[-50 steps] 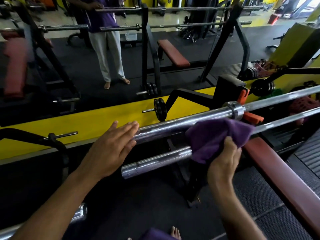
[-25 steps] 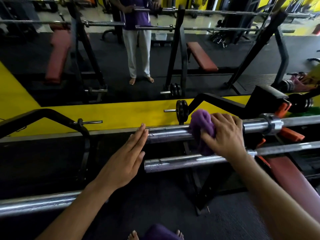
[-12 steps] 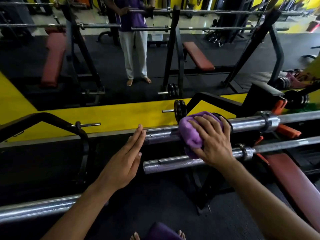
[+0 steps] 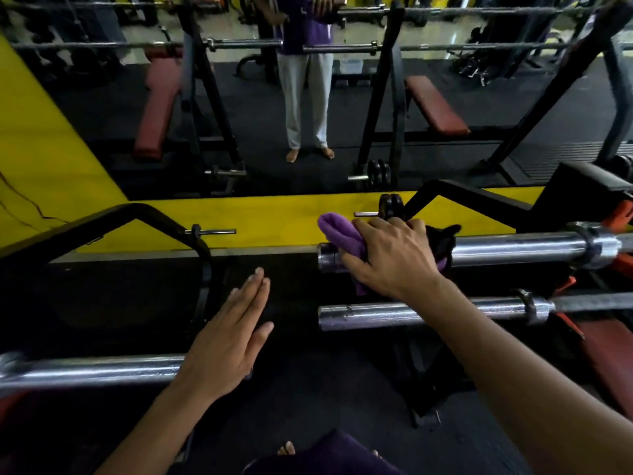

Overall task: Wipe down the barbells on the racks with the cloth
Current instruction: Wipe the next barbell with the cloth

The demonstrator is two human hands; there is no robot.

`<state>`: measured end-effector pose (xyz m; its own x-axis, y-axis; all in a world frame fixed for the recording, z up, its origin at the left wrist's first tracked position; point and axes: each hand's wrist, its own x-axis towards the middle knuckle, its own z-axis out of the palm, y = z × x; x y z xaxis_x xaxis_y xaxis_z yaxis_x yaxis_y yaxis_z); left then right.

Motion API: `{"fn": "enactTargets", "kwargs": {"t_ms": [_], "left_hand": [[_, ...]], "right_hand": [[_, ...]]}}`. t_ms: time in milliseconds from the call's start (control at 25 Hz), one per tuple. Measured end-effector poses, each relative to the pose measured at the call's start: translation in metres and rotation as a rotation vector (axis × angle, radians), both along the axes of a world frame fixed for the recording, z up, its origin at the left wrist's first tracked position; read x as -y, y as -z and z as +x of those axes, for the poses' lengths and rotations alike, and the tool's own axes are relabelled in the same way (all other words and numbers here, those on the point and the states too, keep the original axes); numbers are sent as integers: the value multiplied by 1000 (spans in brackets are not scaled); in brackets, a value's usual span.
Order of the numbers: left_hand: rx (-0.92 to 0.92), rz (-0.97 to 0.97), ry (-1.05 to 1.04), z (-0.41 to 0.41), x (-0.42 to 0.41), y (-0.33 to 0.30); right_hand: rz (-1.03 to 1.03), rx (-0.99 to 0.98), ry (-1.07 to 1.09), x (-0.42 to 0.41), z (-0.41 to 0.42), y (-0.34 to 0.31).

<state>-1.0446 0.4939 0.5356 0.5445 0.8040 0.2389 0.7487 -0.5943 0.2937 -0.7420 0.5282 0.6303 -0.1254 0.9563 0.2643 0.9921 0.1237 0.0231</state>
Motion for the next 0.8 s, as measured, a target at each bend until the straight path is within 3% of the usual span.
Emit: {"fn": "enactTargets", "kwargs": {"t_ms": [200, 360, 440, 680, 760, 800], "left_hand": [[-109, -183, -143, -29, 21, 59], [-196, -181, -187, -29, 22, 70], [-178, -167, -199, -27, 22, 71], [111, -175, -194, 2, 17, 26], [205, -109, -124, 23, 8, -5], [219, -79, -60, 34, 1, -19]], "right_hand": [[105, 92, -266, 4, -62, 21], [136, 184, -448, 18, -26, 43], [176, 130, -534, 26, -5, 51], [162, -316, -558, 62, -4, 84], [63, -648, -424, 86, -4, 97], [28, -911, -256, 98, -4, 102]]}}
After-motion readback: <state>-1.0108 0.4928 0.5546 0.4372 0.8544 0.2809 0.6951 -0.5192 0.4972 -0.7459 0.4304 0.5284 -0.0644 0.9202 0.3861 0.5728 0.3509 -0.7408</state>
